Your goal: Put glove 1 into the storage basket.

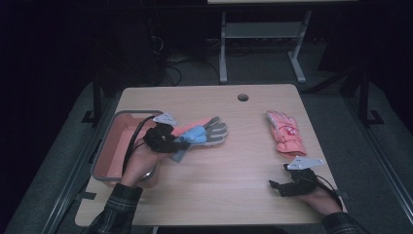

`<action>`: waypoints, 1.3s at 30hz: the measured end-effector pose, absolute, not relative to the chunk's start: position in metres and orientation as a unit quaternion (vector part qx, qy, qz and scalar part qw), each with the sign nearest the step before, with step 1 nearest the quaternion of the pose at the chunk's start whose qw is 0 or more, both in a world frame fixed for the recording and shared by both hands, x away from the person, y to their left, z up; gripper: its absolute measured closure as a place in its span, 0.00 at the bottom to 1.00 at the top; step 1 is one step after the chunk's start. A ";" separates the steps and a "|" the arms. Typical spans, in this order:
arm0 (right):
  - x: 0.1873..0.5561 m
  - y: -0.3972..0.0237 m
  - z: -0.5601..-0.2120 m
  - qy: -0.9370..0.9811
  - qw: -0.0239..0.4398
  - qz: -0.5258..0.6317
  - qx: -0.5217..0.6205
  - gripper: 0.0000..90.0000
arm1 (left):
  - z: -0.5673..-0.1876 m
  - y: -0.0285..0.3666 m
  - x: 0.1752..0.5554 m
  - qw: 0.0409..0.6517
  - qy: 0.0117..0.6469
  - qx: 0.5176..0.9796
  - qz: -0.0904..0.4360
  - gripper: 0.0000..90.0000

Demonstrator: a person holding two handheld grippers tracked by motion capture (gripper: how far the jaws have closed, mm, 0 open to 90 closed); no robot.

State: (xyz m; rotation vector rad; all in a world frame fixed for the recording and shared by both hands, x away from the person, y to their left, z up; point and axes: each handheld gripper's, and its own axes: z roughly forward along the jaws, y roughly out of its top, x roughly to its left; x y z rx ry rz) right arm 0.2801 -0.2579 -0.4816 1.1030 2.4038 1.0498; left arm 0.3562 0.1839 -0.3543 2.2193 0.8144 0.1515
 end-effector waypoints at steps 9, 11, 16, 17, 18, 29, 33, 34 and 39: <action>0.280 -0.258 -0.482 0.835 0.147 0.367 0.383 0.15 | -0.351 0.215 0.362 0.372 0.351 0.855 0.083 0.79; 0.280 -0.258 -0.482 0.835 0.147 0.366 0.383 0.15 | -0.352 0.221 0.363 0.370 0.361 0.852 0.088 0.79; 0.280 -0.258 -0.482 0.835 0.147 0.367 0.383 0.15 | -0.352 0.237 0.366 0.370 0.380 0.842 0.098 0.79; 0.280 -0.258 -0.482 0.835 0.147 0.367 0.383 0.15 | -0.351 0.241 0.366 0.369 0.383 0.841 0.102 0.79; 0.280 -0.258 -0.482 0.835 0.147 0.367 0.383 0.15 | -0.352 0.244 0.366 0.366 0.387 0.840 0.105 0.79; 0.281 -0.258 -0.482 0.836 0.147 0.366 0.382 0.15 | -0.363 0.283 0.378 0.343 0.437 0.820 0.139 0.79; 0.281 -0.258 -0.482 0.836 0.148 0.365 0.382 0.15 | -0.373 0.293 0.385 0.329 0.455 0.814 0.149 0.79; 0.281 -0.258 -0.482 0.836 0.148 0.365 0.382 0.15 | -0.376 0.294 0.387 0.327 0.458 0.813 0.149 0.79; 0.281 -0.258 -0.482 0.836 0.148 0.366 0.382 0.15 | -0.391 0.299 0.398 0.312 0.468 0.815 0.140 0.79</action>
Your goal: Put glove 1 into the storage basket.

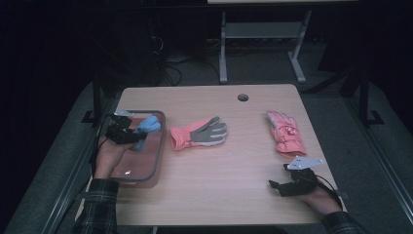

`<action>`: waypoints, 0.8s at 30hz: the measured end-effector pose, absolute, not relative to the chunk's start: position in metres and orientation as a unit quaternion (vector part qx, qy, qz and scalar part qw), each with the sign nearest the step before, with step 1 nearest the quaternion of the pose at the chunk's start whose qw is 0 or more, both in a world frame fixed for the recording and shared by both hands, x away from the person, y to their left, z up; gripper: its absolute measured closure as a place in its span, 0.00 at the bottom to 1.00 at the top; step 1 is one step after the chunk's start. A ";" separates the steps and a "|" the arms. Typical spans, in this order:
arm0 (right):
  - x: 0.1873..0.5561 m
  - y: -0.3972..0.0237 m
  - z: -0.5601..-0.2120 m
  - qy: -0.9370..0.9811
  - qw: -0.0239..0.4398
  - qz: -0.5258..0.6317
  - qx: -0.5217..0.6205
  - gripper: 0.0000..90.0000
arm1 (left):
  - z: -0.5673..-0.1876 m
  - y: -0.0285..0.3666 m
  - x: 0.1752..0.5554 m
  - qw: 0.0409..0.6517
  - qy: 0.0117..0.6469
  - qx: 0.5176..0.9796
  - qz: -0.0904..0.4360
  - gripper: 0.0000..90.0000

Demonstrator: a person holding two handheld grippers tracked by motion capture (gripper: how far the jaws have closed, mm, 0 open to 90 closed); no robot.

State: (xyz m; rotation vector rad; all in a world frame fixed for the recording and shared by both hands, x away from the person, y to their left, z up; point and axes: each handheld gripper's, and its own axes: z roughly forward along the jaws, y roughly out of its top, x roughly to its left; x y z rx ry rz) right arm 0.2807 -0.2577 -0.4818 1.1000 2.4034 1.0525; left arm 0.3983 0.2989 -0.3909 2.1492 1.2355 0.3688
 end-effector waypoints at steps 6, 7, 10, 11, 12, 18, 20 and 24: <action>0.281 -0.258 -0.482 0.835 0.148 0.366 0.382 0.15 | -0.410 0.299 0.411 0.286 0.479 0.819 0.133 0.78; 0.281 -0.258 -0.482 0.836 0.148 0.366 0.382 0.15 | -0.412 0.299 0.413 0.284 0.478 0.821 0.129 0.77; 0.281 -0.258 -0.482 0.835 0.147 0.366 0.383 0.15 | -0.420 0.297 0.418 0.272 0.479 0.825 0.124 0.76; 0.281 -0.258 -0.482 0.836 0.148 0.366 0.382 0.15 | -0.423 0.296 0.420 0.270 0.480 0.826 0.120 0.75; 0.281 -0.258 -0.482 0.835 0.147 0.366 0.383 0.15 | -0.424 0.296 0.420 0.268 0.483 0.825 0.117 0.74; 0.281 -0.258 -0.482 0.835 0.147 0.366 0.383 0.15 | -0.433 0.294 0.424 0.250 0.489 0.829 0.107 0.60; 0.281 -0.258 -0.482 0.836 0.147 0.366 0.383 0.15 | -0.435 0.295 0.425 0.251 0.495 0.826 0.097 0.48; 0.281 -0.257 -0.482 0.836 0.147 0.366 0.383 0.15 | -0.436 0.296 0.425 0.253 0.496 0.824 0.103 0.32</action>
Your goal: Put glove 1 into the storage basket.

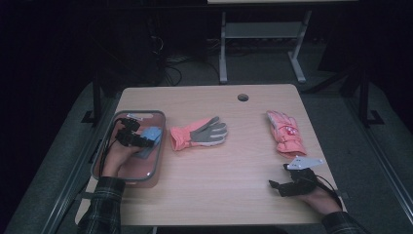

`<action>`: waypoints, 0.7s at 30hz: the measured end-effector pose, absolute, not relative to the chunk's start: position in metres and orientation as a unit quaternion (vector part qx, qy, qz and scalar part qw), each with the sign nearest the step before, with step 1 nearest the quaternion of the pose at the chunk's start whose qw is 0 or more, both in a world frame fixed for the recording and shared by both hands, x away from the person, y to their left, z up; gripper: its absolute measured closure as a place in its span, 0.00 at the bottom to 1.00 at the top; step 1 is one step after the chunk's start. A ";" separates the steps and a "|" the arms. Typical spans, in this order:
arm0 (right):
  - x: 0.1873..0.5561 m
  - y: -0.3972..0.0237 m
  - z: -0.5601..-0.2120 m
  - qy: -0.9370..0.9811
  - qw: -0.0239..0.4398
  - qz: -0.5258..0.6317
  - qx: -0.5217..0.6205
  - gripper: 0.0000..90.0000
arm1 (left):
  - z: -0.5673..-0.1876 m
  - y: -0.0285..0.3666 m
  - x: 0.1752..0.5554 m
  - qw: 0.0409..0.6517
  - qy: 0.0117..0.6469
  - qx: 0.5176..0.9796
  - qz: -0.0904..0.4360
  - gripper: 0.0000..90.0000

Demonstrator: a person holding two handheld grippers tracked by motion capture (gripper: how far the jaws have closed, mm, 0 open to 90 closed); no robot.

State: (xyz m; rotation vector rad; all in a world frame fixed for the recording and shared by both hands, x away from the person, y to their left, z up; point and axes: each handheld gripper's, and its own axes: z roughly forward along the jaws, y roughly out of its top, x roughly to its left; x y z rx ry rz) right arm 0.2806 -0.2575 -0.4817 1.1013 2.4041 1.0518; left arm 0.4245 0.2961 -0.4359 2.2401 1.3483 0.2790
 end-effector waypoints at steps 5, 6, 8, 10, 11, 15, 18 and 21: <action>0.281 -0.258 -0.482 0.835 0.147 0.366 0.383 0.15 | -0.433 0.297 0.423 0.271 0.495 0.820 0.096 0.28; 0.281 -0.258 -0.482 0.836 0.148 0.366 0.383 0.15 | -0.431 0.298 0.422 0.274 0.495 0.819 0.098 0.27; 0.281 -0.258 -0.482 0.836 0.148 0.366 0.382 0.15 | -0.427 0.299 0.420 0.279 0.495 0.816 0.103 0.26; 0.281 -0.258 -0.482 0.836 0.148 0.366 0.382 0.15 | -0.421 0.300 0.418 0.286 0.494 0.814 0.107 0.24; 0.281 -0.257 -0.482 0.835 0.147 0.366 0.383 0.15 | -0.417 0.300 0.416 0.293 0.492 0.812 0.109 0.23; 0.281 -0.258 -0.482 0.835 0.147 0.366 0.383 0.15 | -0.405 0.295 0.409 0.309 0.479 0.814 0.113 0.20; 0.281 -0.258 -0.482 0.836 0.148 0.366 0.382 0.15 | -0.395 0.289 0.404 0.320 0.467 0.817 0.115 0.20; 0.281 -0.257 -0.482 0.835 0.147 0.366 0.383 0.15 | -0.386 0.283 0.399 0.340 0.458 0.814 0.111 0.20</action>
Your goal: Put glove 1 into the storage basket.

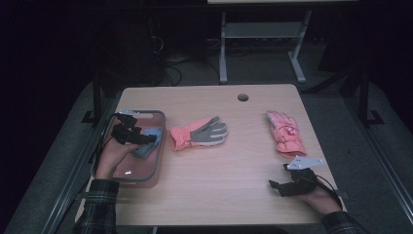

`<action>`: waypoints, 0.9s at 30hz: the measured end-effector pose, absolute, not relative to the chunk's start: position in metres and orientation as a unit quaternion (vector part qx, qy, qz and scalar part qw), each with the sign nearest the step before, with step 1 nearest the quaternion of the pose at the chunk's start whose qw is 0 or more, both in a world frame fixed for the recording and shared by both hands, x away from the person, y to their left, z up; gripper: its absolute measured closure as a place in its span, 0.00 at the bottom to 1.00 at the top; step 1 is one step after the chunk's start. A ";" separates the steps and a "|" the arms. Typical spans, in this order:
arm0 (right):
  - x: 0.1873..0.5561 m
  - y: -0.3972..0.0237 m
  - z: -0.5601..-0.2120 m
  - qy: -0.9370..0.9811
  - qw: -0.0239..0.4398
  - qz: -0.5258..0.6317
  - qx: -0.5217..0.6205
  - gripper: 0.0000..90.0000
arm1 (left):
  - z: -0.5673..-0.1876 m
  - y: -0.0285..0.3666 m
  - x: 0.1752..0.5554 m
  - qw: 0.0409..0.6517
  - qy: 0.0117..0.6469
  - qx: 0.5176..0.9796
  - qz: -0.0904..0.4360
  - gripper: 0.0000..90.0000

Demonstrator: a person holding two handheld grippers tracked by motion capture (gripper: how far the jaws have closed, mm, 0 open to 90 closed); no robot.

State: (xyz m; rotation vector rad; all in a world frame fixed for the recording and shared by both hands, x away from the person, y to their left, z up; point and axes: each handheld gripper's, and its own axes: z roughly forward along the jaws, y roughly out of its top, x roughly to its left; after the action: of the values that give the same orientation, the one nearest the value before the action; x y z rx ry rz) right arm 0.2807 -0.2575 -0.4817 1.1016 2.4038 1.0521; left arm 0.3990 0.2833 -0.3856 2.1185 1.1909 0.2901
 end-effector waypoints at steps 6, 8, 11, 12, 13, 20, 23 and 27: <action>0.281 -0.258 -0.482 0.836 0.147 0.366 0.382 0.15 | -0.364 0.269 0.388 0.380 0.433 0.811 0.106 0.19; 0.281 -0.257 -0.482 0.836 0.147 0.366 0.382 0.15 | -0.358 0.263 0.383 0.389 0.423 0.812 0.103 0.19; 0.281 -0.257 -0.482 0.836 0.147 0.366 0.382 0.15 | -0.353 0.252 0.376 0.399 0.410 0.814 0.097 0.19; 0.281 -0.257 -0.482 0.836 0.147 0.366 0.382 0.15 | -0.351 0.248 0.374 0.401 0.405 0.816 0.097 0.19; 0.281 -0.257 -0.482 0.836 0.147 0.366 0.382 0.15 | -0.350 0.245 0.372 0.402 0.402 0.817 0.096 0.19; 0.281 -0.257 -0.482 0.836 0.147 0.366 0.382 0.15 | -0.353 0.219 0.361 0.399 0.374 0.833 0.082 0.19; 0.281 -0.257 -0.482 0.836 0.146 0.366 0.381 0.15 | -0.357 0.208 0.357 0.400 0.367 0.836 0.077 0.19; 0.281 -0.257 -0.482 0.837 0.148 0.366 0.379 0.15 | -0.361 0.195 0.351 0.394 0.353 0.845 0.072 0.19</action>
State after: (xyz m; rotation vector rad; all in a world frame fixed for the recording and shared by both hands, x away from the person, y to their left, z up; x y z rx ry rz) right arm 0.2811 -0.2571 -0.4818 1.0893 2.4071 1.0540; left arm 0.3509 0.1949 -0.3607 2.1451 0.8968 0.1828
